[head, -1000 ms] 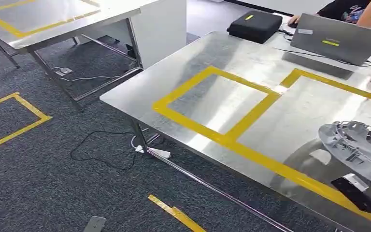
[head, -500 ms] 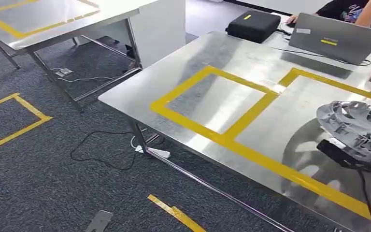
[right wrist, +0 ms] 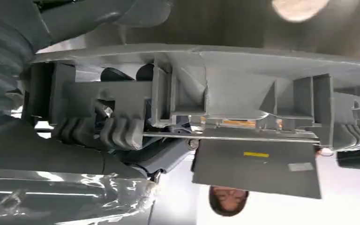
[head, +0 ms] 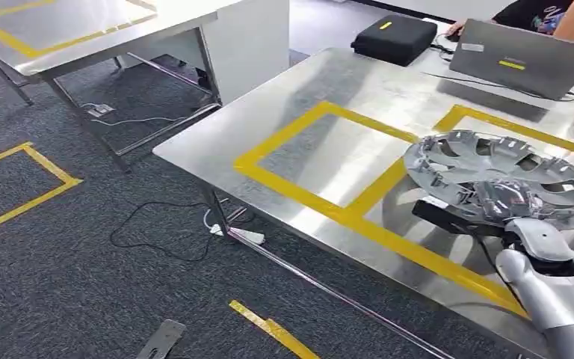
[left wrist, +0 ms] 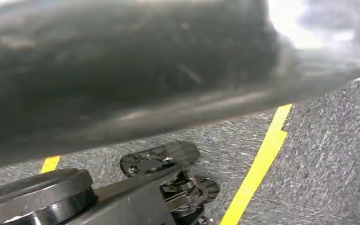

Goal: Take the parts from the cabinet and place them on the table.

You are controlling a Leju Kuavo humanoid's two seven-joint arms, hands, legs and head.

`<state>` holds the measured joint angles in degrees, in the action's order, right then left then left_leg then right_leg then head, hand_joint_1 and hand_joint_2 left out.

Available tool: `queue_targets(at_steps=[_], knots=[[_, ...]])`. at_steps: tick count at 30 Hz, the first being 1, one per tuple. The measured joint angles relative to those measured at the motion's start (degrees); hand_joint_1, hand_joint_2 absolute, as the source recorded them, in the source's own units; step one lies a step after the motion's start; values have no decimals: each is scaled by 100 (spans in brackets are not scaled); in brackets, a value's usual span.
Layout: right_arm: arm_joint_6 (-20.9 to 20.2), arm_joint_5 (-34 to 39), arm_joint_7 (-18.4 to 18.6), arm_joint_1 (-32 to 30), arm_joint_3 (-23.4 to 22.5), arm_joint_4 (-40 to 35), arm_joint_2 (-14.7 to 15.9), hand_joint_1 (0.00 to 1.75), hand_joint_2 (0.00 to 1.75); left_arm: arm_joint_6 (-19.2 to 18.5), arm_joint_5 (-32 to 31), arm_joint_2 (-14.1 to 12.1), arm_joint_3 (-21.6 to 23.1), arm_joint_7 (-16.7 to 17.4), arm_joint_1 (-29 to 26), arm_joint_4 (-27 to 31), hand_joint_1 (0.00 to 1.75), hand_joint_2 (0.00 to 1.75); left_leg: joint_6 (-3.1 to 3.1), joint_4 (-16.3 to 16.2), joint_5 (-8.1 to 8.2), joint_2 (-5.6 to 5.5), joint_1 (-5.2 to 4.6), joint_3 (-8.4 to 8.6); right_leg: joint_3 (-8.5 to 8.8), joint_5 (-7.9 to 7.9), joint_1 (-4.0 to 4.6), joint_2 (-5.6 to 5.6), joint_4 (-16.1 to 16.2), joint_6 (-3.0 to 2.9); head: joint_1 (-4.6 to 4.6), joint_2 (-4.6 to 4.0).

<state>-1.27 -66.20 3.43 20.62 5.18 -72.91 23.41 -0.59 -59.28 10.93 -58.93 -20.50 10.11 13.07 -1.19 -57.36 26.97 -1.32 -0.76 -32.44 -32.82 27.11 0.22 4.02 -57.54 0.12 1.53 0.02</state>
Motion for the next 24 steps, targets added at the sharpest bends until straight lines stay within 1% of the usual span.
queue_targets(at_steps=[8,12,15,16,18,20,21,22,23,24], knots=[[-2,55,31,124,181,120,-24,175,175,0,9,-7,0,0,-4,0,0,0,1,0,-1,-11,0,-6,1,0,0,-3,1,0,0,0],[-9,441,-151,131,305,129,-61,175,175,-109,118,-15,-2,-52,-9,0,0,0,1,0,-1,-10,0,-6,1,0,0,1,1,1,0,0],[-50,738,-92,122,465,33,-61,175,175,-181,179,-24,-7,-85,-17,0,0,0,1,0,-1,-10,0,-3,-1,0,0,0,3,1,0,0],[-61,756,-22,116,500,11,-57,175,175,-194,192,-26,-9,-87,-23,0,0,175,1,0,-1,-11,0,-2,-2,0,0,-3,3,0,0,0],[-70,761,100,89,531,-22,-20,175,175,-216,212,-33,-9,-90,-40,0,0,175,1,0,-1,-14,0,-3,-2,0,0,-8,3,0,-2,0],[-70,763,140,45,564,-46,57,175,175,-240,175,-33,-9,-92,-60,0,0,175,1,0,-1,-15,0,-4,-1,0,0,-8,3,0,0,0],[-74,750,166,20,570,-61,90,175,175,-245,164,-33,-9,-96,-66,0,0,0,1,0,-1,-15,0,-4,-1,0,0,-8,3,0,0,0],[-98,700,231,-8,590,-92,129,175,175,-273,164,-35,-9,-105,-70,0,0,0,1,0,-1,-15,0,-4,-1,1,0,-9,3,1,0,0],[-155,643,310,-35,599,-131,168,0,175,-286,171,-35,-9,-105,-74,0,0,0,1,0,-1,-17,0,-4,-1,1,0,-12,3,1,-2,0],[-245,590,403,-67,603,-179,208,0,175,-291,179,-35,-9,-105,-77,0,0,0,1,0,-1,-22,0,-5,1,1,0,-16,3,2,0,0]])
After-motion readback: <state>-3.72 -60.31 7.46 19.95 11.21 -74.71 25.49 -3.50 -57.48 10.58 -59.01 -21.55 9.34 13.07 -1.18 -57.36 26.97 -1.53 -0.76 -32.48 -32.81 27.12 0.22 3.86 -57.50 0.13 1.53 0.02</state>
